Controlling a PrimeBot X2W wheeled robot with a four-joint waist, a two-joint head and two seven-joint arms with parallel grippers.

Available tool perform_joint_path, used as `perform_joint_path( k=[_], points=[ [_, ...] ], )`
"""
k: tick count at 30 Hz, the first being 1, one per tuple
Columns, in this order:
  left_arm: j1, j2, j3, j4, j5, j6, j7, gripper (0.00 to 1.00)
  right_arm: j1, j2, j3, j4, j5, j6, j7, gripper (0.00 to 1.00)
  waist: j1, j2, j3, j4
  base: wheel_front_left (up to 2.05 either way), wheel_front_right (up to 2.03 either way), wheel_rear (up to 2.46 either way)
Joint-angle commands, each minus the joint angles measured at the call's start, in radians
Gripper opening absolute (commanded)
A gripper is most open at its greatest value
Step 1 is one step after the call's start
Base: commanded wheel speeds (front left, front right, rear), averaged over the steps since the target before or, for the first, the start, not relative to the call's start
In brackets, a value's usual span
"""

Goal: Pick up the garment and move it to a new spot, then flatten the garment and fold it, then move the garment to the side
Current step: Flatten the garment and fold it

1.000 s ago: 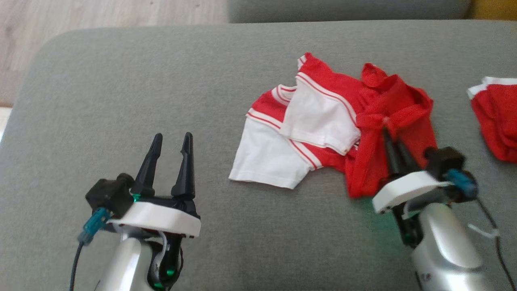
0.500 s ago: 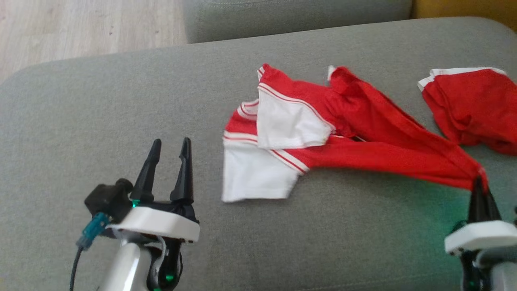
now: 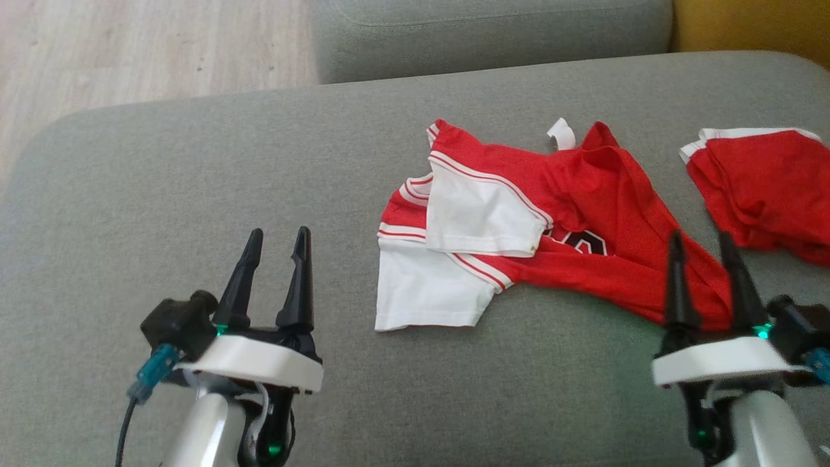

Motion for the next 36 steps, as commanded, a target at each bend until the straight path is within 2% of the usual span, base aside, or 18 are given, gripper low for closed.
perform_joint_path(
  k=[1,6,11,20,27,36],
  points=[
    [-0.014,0.002,0.033,-0.029,-0.005,-0.001,-0.005,1.0,-0.017,-0.006,0.059,-0.057,0.013,0.007,-0.014,1.0,0.0,0.0,-0.006,0.01,0.0,0.0,0.0],
    [-0.01,0.002,0.027,-0.028,-0.007,0.001,-0.005,1.0,0.016,-0.006,0.174,-0.084,0.026,0.007,-0.004,1.0,0.0,0.0,-0.018,0.036,0.0,0.0,0.0],
    [-0.014,0.002,0.024,-0.036,-0.011,0.006,-0.005,1.0,0.018,-0.006,0.208,-0.07,0.006,0.007,0.007,1.0,0.0,0.0,-0.008,0.069,0.0,0.0,0.0],
    [-0.036,0.002,0.01,-0.04,-0.009,0.007,-0.005,1.0,-0.072,-0.006,0.265,-0.017,-0.078,0.007,0.063,1.0,0.0,0.0,0.044,0.128,0.0,0.0,0.0],
    [-0.061,0.002,-0.018,-0.036,-0.022,0.011,-0.005,1.0,-0.191,-0.042,0.353,0.119,-0.136,0.007,0.115,1.0,0.0,0.0,0.101,0.182,0.0,0.0,0.0],
    [-0.1,0.002,-0.046,-0.05,-0.046,0.023,-0.005,1.0,-0.343,-0.071,0.421,0.339,-0.176,0.007,0.109,1.0,0.0,0.0,0.159,0.25,0.0,0.0,0.0]
  ],
)
